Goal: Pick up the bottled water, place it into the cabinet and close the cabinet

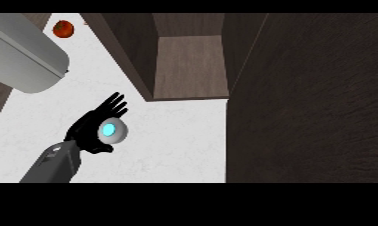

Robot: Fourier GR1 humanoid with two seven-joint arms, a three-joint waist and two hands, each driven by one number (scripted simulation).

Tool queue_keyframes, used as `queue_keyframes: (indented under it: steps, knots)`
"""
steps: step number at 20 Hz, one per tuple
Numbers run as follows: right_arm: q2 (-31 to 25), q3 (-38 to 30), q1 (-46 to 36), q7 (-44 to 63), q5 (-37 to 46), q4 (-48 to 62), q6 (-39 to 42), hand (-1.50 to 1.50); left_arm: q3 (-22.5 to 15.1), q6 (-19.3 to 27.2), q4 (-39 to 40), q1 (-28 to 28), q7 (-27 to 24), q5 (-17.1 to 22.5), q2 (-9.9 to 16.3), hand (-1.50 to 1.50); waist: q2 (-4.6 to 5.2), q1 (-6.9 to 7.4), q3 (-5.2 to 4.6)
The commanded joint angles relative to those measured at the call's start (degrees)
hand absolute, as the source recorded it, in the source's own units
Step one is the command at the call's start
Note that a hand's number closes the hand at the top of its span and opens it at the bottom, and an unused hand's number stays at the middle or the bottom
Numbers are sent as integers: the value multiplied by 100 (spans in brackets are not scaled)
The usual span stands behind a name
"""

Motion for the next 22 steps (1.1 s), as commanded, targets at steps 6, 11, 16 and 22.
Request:
queue_keyframes:
  steps: [6, 11, 16, 22]
  knots:
    - [-30, -34, 121, -96, -51, 38, 29, -150, -301, -1132, -277, 411, -673, -130, -323, 150, -17, 24, -11]
    - [34, -11, -106, 145, -20, -85, -143, -150, -183, -1256, -310, 132, -471, 87, -217, 150, -12, 49, -12]
    - [-77, -60, 103, -148, -28, 197, 59, -150, -243, -998, -402, 93, -428, 82, -393, 150, -20, 37, -5]
    - [8, 64, 134, -92, 135, 89, -97, -150, -113, 37, -907, 704, -1078, 159, -580, 150, -46, 140, -4]
